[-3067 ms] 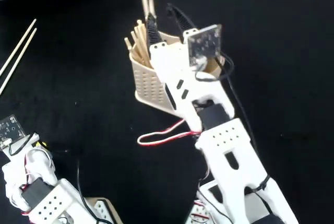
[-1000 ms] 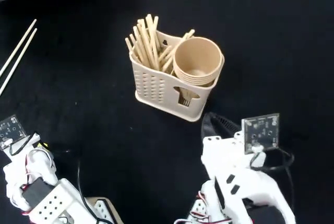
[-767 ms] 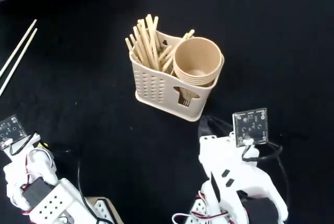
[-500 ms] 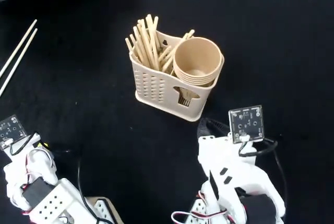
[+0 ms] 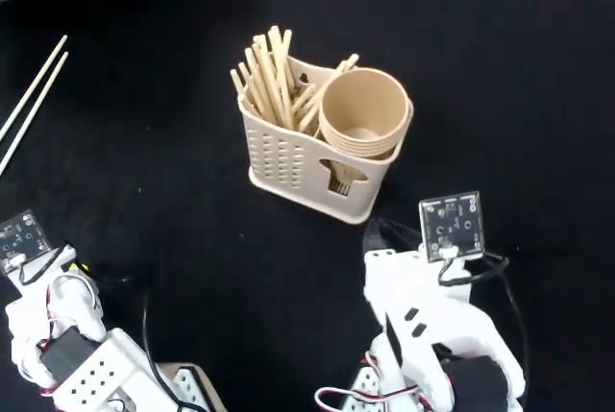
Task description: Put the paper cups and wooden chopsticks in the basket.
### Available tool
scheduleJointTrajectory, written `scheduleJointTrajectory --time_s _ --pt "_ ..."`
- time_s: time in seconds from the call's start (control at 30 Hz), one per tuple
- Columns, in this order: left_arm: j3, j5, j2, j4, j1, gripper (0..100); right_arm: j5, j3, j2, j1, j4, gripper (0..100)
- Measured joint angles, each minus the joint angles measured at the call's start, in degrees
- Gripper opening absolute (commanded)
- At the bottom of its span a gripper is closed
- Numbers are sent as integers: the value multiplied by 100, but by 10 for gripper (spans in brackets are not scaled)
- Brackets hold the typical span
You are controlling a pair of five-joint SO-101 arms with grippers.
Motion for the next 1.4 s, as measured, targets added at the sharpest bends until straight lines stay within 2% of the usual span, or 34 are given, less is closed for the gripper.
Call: scheduleJointTrajectory --time_s 0.07,0.17,0.33,0.57,0.83,1.1,1.4 --pt "0 -369 0 62 0 205 0 0 62 0 0 14" --pt "-149 -536 0 62 9 205 0 0 413 -9 0 15" --pt "-800 -440 0 114 211 206 0 0 1512 -404 0 15" --pt "-1855 -202 360 756 563 206 -255 -396 2971 -862 18 15" --pt "-3086 -202 2769 475 571 205 -325 -440 3209 -853 9 15" --pt "-5108 -202 5864 431 580 205 -325 -378 3209 -853 -378 15" --pt "-7402 -905 8237 431 571 207 -325 -158 3218 -976 -888 15"
